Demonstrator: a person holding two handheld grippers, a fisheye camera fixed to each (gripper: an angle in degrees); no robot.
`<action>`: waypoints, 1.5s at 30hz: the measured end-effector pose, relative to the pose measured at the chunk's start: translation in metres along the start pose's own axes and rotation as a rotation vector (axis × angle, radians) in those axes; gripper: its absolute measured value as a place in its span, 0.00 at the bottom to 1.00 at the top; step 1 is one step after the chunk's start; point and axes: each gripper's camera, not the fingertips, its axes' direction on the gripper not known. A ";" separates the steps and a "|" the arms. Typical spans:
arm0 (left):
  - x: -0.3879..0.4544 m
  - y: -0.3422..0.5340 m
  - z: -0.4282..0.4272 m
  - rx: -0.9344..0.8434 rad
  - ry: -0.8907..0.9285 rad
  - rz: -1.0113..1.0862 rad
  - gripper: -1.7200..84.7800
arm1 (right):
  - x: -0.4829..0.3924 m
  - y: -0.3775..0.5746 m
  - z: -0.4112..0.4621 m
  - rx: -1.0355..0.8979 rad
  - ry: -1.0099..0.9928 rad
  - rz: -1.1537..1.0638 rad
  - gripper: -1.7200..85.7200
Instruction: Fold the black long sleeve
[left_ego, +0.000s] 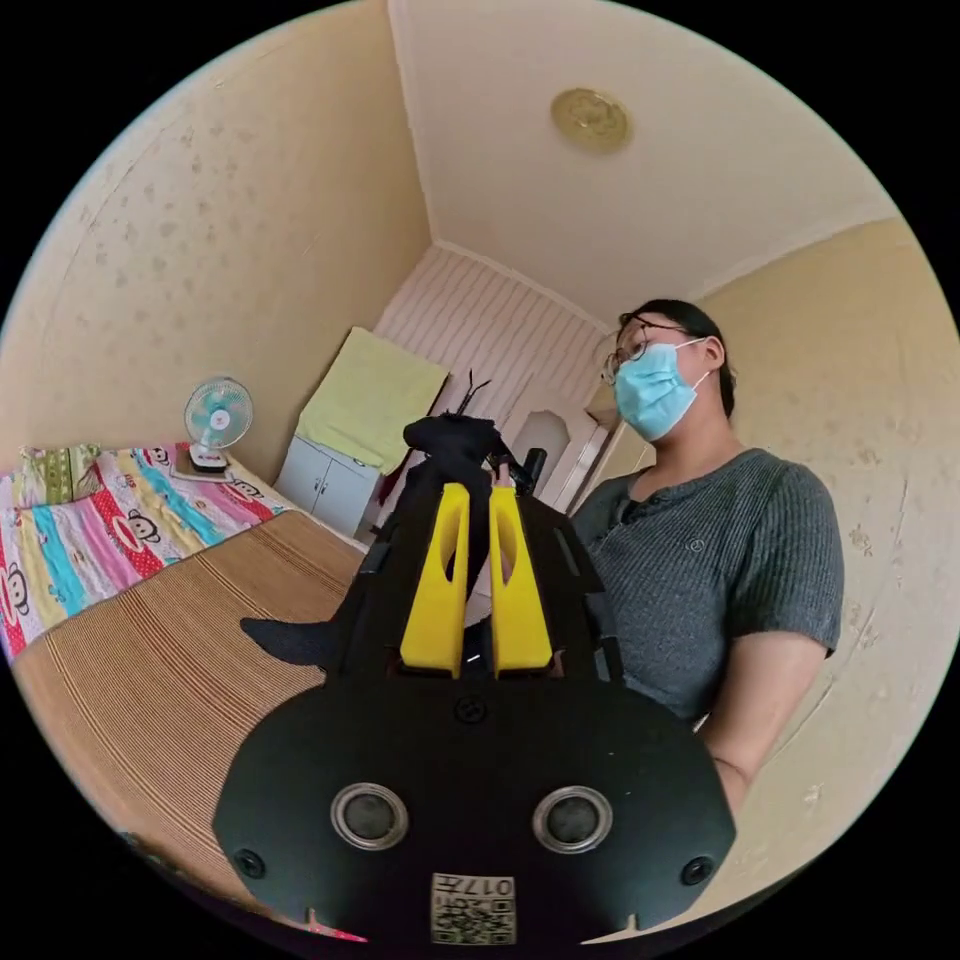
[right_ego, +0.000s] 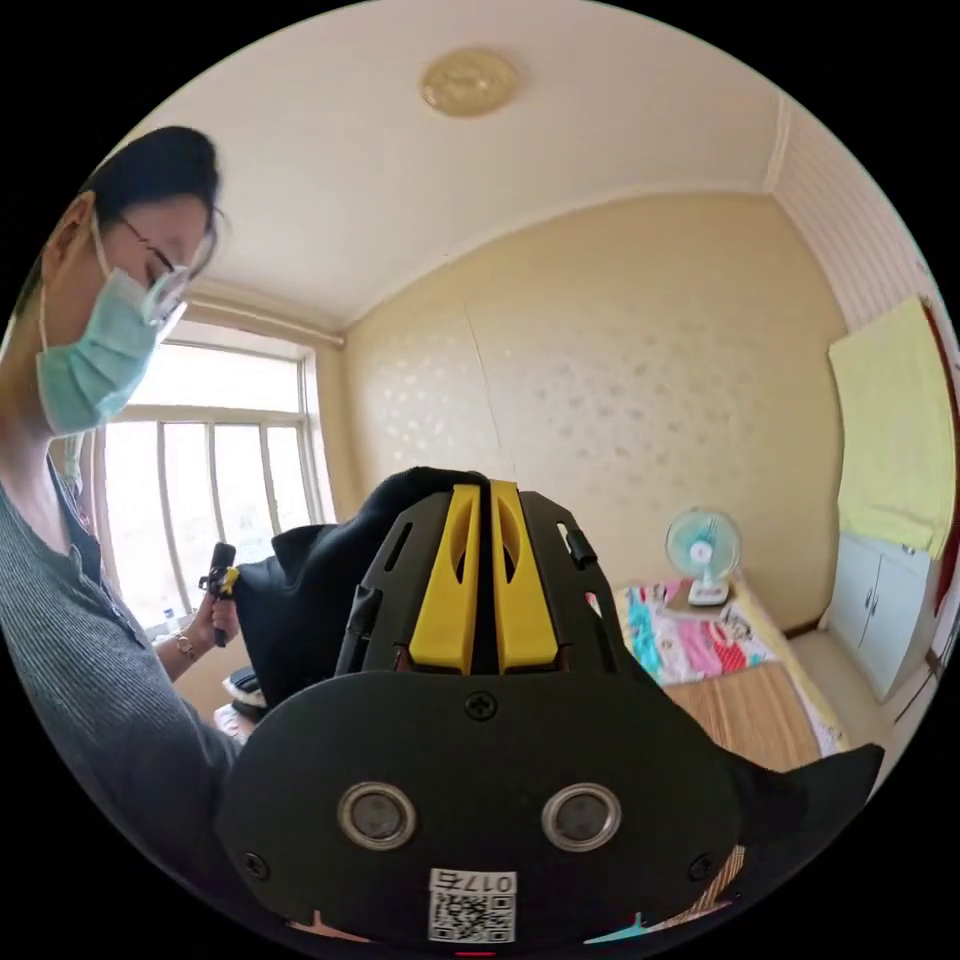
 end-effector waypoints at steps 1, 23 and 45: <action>0.001 -0.019 -0.004 0.025 0.002 0.039 0.06 | -0.002 -0.005 -0.004 0.031 0.007 -0.009 0.05; -0.393 0.027 0.112 -0.598 -0.599 -0.924 0.10 | 0.251 0.256 0.305 -1.377 0.135 0.490 0.03; -0.488 0.143 0.115 -1.262 -0.683 -1.000 0.01 | 0.300 0.427 0.293 -2.021 0.013 0.670 0.03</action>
